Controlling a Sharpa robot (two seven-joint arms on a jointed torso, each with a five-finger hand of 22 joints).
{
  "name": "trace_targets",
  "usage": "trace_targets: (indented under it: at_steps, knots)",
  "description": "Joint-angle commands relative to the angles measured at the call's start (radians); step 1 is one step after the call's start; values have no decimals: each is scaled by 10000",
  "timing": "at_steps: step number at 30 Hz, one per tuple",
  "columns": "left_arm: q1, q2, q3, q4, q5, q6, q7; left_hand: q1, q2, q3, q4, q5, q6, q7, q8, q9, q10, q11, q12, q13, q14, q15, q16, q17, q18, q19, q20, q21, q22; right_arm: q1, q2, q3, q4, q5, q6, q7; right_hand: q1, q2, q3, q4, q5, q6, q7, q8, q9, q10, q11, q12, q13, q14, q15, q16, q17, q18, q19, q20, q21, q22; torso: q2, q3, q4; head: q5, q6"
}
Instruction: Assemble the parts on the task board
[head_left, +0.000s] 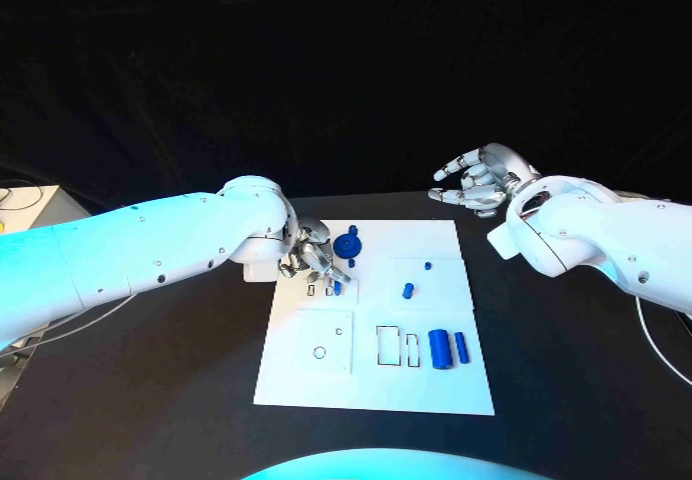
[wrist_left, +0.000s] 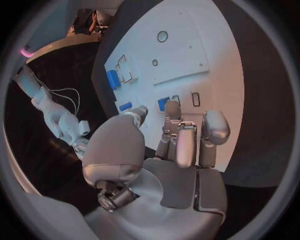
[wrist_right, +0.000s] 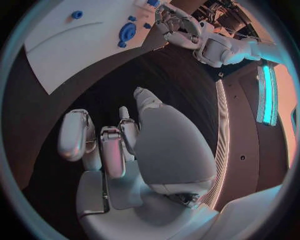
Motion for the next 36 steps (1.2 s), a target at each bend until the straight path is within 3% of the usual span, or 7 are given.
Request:
trace_targets:
  at_steps: [1,19,30,36]
  knots:
    - [4,84,-25,-100,-109,171,-44,-23,56,-46,-22,32,45,-9,-27,25,69,-10,61,34,416,-58,44,673,-202,77,11,56,13,3,20,5,-7,14,162,-153,-51,-31,45,3,47,-81,15,43,-16,-59,-1,-46,408,799,60,-48,1833,82,-81,19,-75,228,3,-1,-1,-13,-19]
    - [-9,375,-132,-474,124,-73,-55,96,134,24,-57,32,11,-8,-41,90,37,-11,96,70,422,-59,68,707,-210,99,7,89,61,-5,125,3,-74,6,218,-236,-78,-16,55,16,62,-97,17,48,-19,-105,1,-94,359,776,60,-85,1759,97,-115,19,-159,182,5,8,12,-37,-141]
    - [-14,485,-223,-562,200,-85,-46,198,156,77,-71,33,-7,-4,-49,133,21,-8,128,109,421,-57,78,720,-215,105,8,108,87,-13,204,3,-113,7,186,-262,-115,4,71,19,65,-116,18,59,-23,-239,0,-234,221,739,60,-148,1637,122,-170,19,-296,106,-3,7,30,-50,-149]
    - [-14,549,-262,-633,220,-84,-46,227,175,98,-72,33,-11,-3,-51,146,18,-7,140,123,423,-55,84,730,-216,108,8,114,97,-16,228,2,-123,9,202,-255,-115,4,71,19,65,-116,18,59,-23,-239,0,-234,221,739,60,-148,1637,122,-170,19,-296,106,3,8,10,-31,-157]
